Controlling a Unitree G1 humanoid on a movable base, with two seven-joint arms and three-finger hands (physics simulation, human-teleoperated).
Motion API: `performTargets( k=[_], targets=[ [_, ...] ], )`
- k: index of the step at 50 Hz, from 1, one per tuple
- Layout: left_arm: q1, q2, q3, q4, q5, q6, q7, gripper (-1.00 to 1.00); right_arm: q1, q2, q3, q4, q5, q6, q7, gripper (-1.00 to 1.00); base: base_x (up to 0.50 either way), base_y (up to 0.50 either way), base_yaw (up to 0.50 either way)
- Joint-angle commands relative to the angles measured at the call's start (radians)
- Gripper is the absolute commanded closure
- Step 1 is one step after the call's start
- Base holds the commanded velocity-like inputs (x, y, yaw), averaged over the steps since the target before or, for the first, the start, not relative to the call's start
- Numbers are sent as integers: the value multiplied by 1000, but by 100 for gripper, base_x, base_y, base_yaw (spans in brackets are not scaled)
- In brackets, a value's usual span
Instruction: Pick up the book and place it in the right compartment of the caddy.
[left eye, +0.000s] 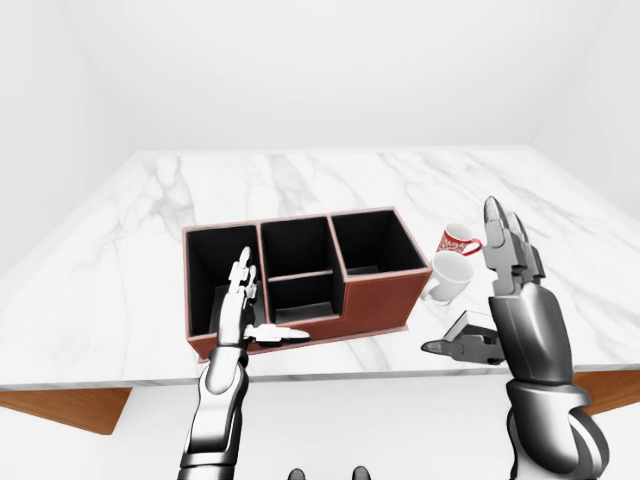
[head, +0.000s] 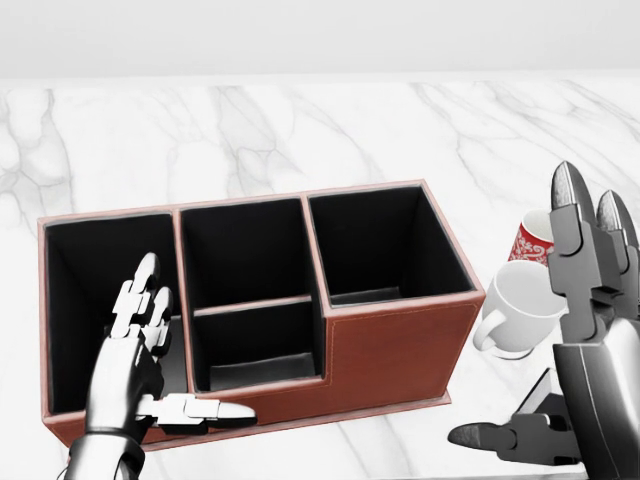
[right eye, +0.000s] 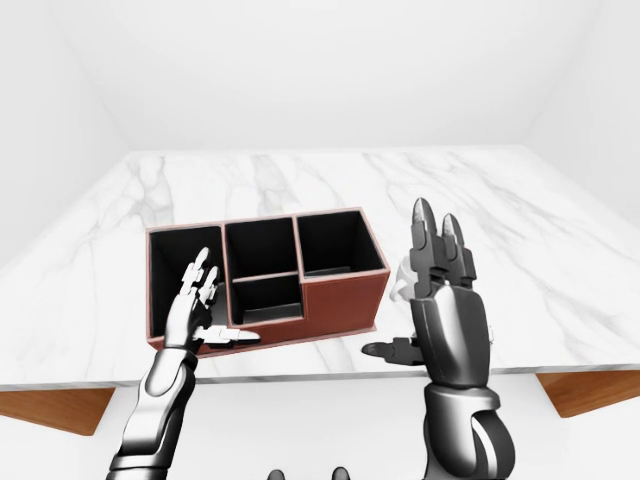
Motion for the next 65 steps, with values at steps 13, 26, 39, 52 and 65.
performTargets(
  k=[13, 26, 39, 52, 65],
  targets=[
    [-4, -1, -1, 16, 1, -18, 3, -100, 83, 54, -193, -84, -42, 0, 147, -100, 0, 0, 0],
    [0, 0, -2, 15, 5, -26, 4, -100, 120, 108, -305, -56, -7, 0, 190, -100, 0, 0, 0],
    [-2, 1, 1, 23, 5, -35, 1, -100, 114, 119, -386, 20, 10, 0, 186, -100, 0, 0, 0],
    [1, 0, -1, 16, 7, -30, 3, -100, 97, 90, -417, 111, -2, 0, 177, -100, 0, 0, 0],
    [-2, 0, -1, 15, 7, -27, 4, -100, 70, 60, -476, 170, 10, -8, 188, -100, 0, 0, 0]
  ],
)
